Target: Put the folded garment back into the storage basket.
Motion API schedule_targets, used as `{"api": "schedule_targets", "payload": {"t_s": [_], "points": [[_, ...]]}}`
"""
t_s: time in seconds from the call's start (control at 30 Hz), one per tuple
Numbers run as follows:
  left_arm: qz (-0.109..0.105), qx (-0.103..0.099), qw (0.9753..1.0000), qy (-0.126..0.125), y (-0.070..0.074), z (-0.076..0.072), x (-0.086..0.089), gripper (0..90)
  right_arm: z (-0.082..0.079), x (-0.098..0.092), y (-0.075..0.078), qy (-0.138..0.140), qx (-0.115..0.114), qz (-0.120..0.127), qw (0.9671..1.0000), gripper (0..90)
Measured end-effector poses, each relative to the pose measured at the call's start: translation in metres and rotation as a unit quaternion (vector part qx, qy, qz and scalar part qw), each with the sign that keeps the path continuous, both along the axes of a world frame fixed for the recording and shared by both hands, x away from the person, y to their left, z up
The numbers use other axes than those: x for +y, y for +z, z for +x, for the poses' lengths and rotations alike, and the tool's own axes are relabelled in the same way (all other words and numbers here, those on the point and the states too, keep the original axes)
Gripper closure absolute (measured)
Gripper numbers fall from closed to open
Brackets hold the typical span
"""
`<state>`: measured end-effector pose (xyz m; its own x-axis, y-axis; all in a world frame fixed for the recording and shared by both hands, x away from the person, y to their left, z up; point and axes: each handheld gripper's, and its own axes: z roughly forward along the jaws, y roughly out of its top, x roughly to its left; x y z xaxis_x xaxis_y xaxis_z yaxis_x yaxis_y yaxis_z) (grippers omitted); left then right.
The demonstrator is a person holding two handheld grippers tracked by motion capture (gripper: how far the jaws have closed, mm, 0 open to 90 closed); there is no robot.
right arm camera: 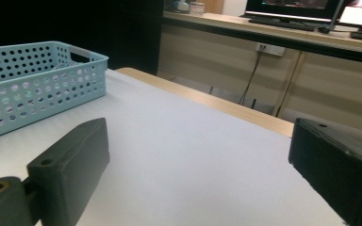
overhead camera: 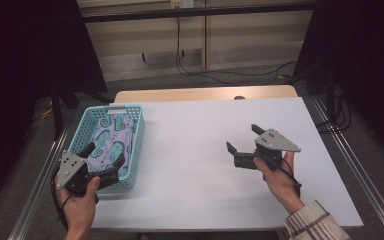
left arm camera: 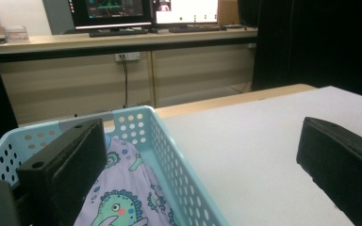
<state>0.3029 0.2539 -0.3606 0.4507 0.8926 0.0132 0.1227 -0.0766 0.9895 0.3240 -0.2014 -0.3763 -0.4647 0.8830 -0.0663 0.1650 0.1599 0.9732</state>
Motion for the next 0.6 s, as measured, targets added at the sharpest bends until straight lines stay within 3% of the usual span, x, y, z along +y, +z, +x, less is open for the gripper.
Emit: {"api": "schedule_targets", "payload": {"t_s": [0.03, 0.07, 0.3, 0.37, 0.6], "points": [[0.008, -0.003, 1.0000, 0.004, -0.003, -0.001, -0.001, 2.3, -0.006, -0.007, 0.000, -0.007, -0.003, 0.001, 1.0000, 3.9], [0.001, 0.001, 1.0000, 0.001, -0.009, 0.000, -0.003, 2.3, -0.008, -0.009, 0.000, -0.009, -0.002, 0.002, 1.0000, 3.4], [0.007, 0.005, 0.9999, 0.008, -0.022, -0.003, -0.007, 2.3, -0.028, -0.031, -0.002, -0.028, -0.008, -0.006, 0.9996, 0.9], [-0.002, 0.011, 0.9999, 0.003, -0.025, -0.005, -0.009, 2.3, -0.034, -0.039, -0.005, -0.034, -0.004, -0.002, 0.9994, 0.8], [0.014, 0.017, 0.9997, -0.005, -0.033, -0.010, -0.017, 2.3, -0.058, -0.068, -0.016, -0.089, -0.009, -0.001, 0.9960, 0.6]]}}
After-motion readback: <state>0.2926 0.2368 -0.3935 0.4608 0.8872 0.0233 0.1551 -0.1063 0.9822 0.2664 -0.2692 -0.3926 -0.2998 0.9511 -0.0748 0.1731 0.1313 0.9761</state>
